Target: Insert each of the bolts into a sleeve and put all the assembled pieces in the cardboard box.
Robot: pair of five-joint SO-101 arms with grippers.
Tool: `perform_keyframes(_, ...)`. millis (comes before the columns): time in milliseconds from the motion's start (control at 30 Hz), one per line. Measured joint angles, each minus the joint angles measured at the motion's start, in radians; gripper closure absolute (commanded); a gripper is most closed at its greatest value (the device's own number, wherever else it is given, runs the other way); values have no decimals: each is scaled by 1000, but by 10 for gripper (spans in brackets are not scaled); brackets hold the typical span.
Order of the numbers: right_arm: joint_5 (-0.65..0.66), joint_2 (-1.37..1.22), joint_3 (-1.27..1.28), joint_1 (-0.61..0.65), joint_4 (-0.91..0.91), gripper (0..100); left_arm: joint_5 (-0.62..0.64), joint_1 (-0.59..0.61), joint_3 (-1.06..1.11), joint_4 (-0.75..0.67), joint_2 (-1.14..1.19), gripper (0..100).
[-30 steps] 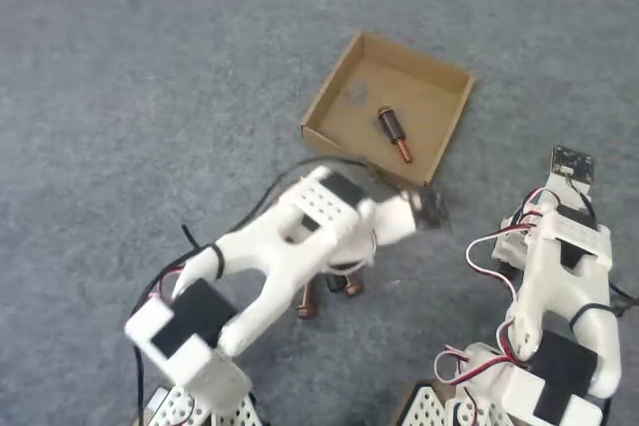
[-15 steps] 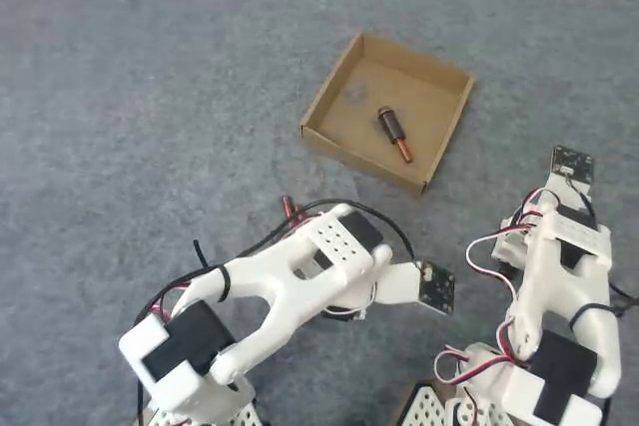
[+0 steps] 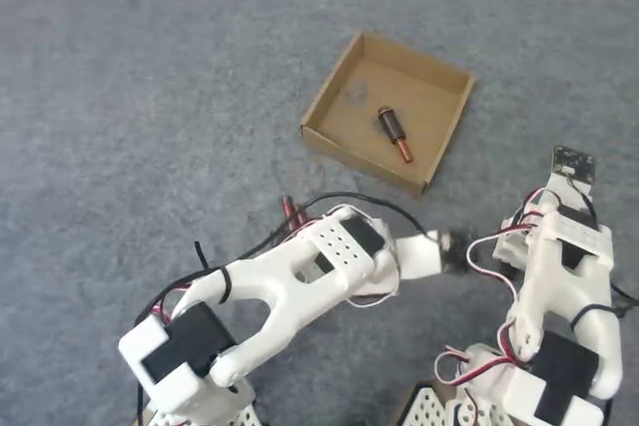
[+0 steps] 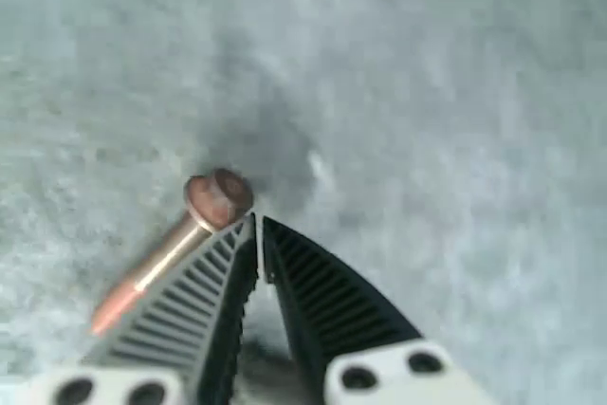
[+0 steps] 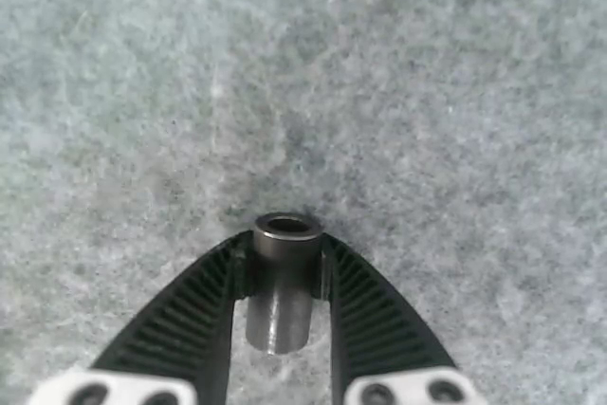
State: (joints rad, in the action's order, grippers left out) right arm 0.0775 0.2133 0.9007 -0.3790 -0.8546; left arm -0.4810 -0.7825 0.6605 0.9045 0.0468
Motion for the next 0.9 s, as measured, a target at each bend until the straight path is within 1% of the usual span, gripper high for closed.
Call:
perform_keyframes(67,0,0,0,0,0,992,97,0,12,-72,0,987)
perform_keyframes(167,0,0,0,0,0,992,186,23,12,-109,0,986)
perform_keyframes(300,0,0,0,0,0,992,212,77,12,-161,0,984)
perform_keyframes(367,0,0,0,0,0,992,212,94,11,-152,-3,983)
perform_keyframes(433,0,0,0,0,0,992,210,109,-14,-103,-21,971)
perform_keyframes(500,0,0,0,0,0,992,180,124,-51,-26,-52,939)
perform_keyframes(600,0,0,0,0,0,992,83,127,-75,68,-97,893)
perform_keyframes(700,0,0,0,0,0,992,20,127,-77,97,-109,880)
perform_keyframes(800,0,0,0,0,0,992,-83,127,-71,103,-109,878)
perform_keyframes(900,0,0,0,0,0,992,-147,127,-46,103,-109,878)
